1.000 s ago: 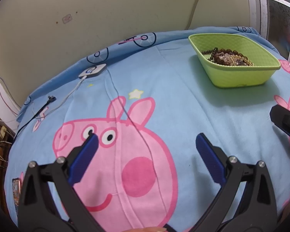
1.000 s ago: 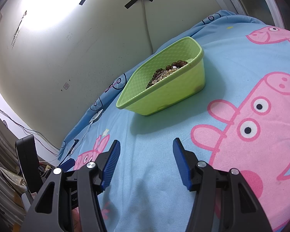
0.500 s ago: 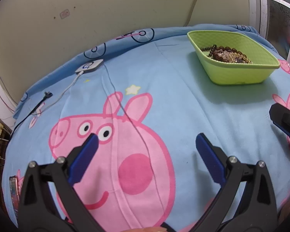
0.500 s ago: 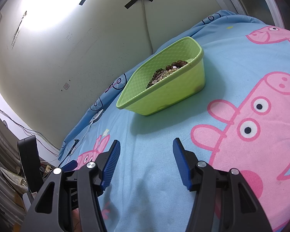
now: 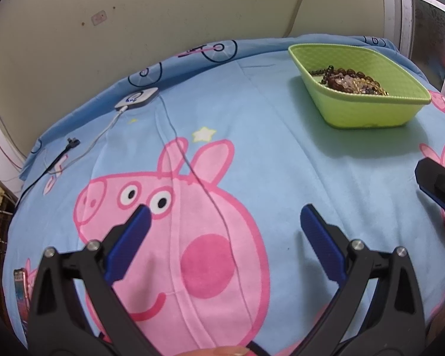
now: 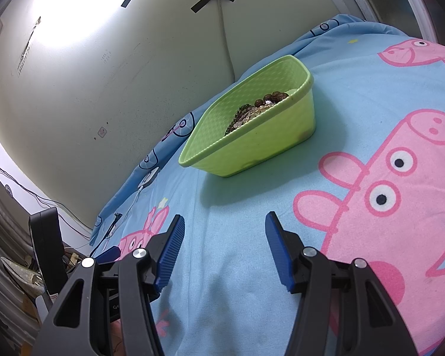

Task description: Organize jewelry

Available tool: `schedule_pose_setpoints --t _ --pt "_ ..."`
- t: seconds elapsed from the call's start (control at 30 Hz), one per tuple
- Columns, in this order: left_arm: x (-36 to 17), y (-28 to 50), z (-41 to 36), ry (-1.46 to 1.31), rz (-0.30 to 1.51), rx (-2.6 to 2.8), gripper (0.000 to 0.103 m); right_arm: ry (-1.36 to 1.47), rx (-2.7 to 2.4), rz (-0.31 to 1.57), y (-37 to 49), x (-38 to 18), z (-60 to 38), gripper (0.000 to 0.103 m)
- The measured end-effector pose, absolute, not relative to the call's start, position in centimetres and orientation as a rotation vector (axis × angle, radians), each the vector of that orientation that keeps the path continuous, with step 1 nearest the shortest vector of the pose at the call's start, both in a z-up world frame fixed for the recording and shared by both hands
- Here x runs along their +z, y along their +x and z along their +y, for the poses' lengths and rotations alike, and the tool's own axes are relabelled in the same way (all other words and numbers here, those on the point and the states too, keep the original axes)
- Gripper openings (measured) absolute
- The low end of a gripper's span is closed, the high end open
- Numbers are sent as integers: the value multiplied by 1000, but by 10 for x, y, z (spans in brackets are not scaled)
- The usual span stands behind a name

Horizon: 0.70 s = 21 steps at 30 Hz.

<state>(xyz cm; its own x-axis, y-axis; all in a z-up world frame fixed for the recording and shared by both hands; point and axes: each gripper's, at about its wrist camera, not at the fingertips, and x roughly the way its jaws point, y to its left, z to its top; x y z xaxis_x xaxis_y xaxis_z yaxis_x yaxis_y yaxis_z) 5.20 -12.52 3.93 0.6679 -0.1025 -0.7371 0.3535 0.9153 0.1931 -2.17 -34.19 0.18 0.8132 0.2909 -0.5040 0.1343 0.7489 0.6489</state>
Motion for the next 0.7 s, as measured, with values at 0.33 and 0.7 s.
schedule_pose_setpoints --t 0.33,0.7 --pt "38 52 -126 339 807 -265 97 732 93 630 -21 2 -341 37" --pt "39 48 -127 347 781 -265 96 734 93 628 -21 1 -338 37"
